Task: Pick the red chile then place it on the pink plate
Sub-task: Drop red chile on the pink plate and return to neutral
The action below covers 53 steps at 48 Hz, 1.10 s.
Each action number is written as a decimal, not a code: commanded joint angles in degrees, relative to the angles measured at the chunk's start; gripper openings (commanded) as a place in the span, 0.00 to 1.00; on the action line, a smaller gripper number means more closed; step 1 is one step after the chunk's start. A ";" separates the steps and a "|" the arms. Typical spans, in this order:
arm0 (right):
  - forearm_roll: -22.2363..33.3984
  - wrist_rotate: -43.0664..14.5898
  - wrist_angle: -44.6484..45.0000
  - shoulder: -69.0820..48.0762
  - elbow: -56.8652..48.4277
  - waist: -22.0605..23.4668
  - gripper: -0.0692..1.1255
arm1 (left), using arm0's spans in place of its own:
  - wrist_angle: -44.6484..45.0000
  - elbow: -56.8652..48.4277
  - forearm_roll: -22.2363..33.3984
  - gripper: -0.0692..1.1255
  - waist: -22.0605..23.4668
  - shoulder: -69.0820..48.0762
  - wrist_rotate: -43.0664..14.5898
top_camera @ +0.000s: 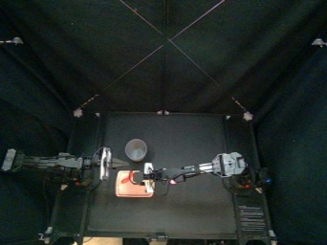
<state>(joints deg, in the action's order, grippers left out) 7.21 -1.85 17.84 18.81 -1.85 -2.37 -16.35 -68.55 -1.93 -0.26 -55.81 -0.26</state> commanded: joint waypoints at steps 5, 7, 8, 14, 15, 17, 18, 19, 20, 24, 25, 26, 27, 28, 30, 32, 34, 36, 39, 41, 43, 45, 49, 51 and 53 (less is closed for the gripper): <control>0.26 0.09 -3.25 -13.62 -5.89 -0.09 0.67 | -0.26 0.70 -0.18 0.03 -0.09 0.18 0.00; 0.26 0.09 -4.39 -15.82 -7.73 -0.18 0.67 | -0.26 0.70 -0.18 0.03 -0.09 0.18 0.00; 0.26 0.18 -5.10 -16.87 -8.70 -0.18 0.67 | -0.26 0.70 -0.18 0.03 -0.09 0.18 0.00; 0.35 0.26 -10.90 -23.91 -15.12 0.09 0.67 | -0.26 0.70 -0.18 0.03 -0.09 0.18 0.00; 0.35 0.26 -12.04 -25.05 -16.35 0.18 0.67 | -0.26 0.62 -0.18 0.03 -0.09 0.18 0.00; 0.35 0.18 -14.68 -27.33 -18.98 0.18 0.67 | -0.26 0.62 -0.18 0.03 -0.09 0.18 0.00; 0.18 0.18 -16.79 -29.09 -21.01 0.18 0.67 | -0.26 0.62 -0.09 0.03 0.00 0.18 0.00; 0.09 0.18 -18.19 -30.32 -22.41 0.18 0.67 | -0.26 0.62 -0.18 0.03 -0.09 0.18 0.00; 0.09 0.18 -19.69 -31.46 -23.82 0.26 0.67 | -0.26 0.62 -0.18 0.03 -0.09 0.09 0.00; -0.26 0.09 -25.66 -36.12 -29.88 0.26 0.67 | -0.26 0.53 -0.09 0.03 -0.09 0.09 0.00; -0.53 0.09 -27.07 -37.27 -31.38 0.26 0.67 | -0.26 0.53 -0.09 0.03 -0.09 0.09 0.00; -0.79 0.09 -28.48 -38.50 -32.78 0.26 0.67 | -0.26 0.53 -0.09 0.03 -0.09 0.09 0.00; -1.14 0.09 -29.62 -39.64 -34.19 0.26 0.67 | -0.26 0.44 -0.18 0.03 -0.09 0.00 0.00; -1.58 0.09 -30.76 -40.78 -35.51 0.26 0.67 | -0.26 0.44 -0.18 0.03 -0.09 0.00 0.00; -2.72 0.09 -32.70 -43.07 -38.06 0.26 0.67 | -0.26 0.35 -0.18 0.03 -0.09 0.00 0.00; -3.96 0.18 -34.28 -45.88 -41.04 0.35 0.67 | -0.26 0.35 -0.09 0.03 -0.09 -0.09 0.00; -4.83 0.18 -34.80 -48.16 -43.15 0.35 0.67 | -0.26 0.35 -0.18 0.03 -0.09 -0.09 0.00; -5.10 0.26 -34.80 -50.63 -45.09 0.70 0.67 | -0.26 0.26 -0.09 0.03 -0.18 -0.09 0.00; -5.27 0.26 -34.80 -54.23 -47.72 1.14 0.67 | -0.26 0.26 -0.09 0.03 -0.18 -0.18 0.00; -5.19 0.26 -34.80 -56.78 -49.39 1.49 0.67 | -0.26 0.26 -0.18 0.03 -0.18 -0.18 0.00; -5.19 0.35 -34.80 -59.33 -51.06 1.76 0.67 | -0.26 0.26 -0.09 0.03 -0.35 -0.18 0.00; -5.19 0.26 -34.80 -61.96 -52.56 2.11 0.67 | -0.26 0.26 -0.18 0.03 -0.35 -0.18 0.00; -5.63 0.09 -34.80 -66.88 -55.02 2.64 0.67 | -0.26 0.18 -0.09 0.03 -0.35 -0.18 0.00; -5.80 0.00 -34.63 -69.61 -56.69 2.81 0.67 | -0.26 0.18 -0.18 0.03 -0.35 -0.18 0.00; -5.89 0.00 -34.37 -71.37 -57.92 2.81 0.67 | -0.26 0.18 -0.18 0.03 -0.44 -0.18 0.00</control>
<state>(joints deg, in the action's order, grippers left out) 1.67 -1.93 -16.44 -49.57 -58.45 0.09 -16.35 -69.17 -2.02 -0.44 -56.16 -0.26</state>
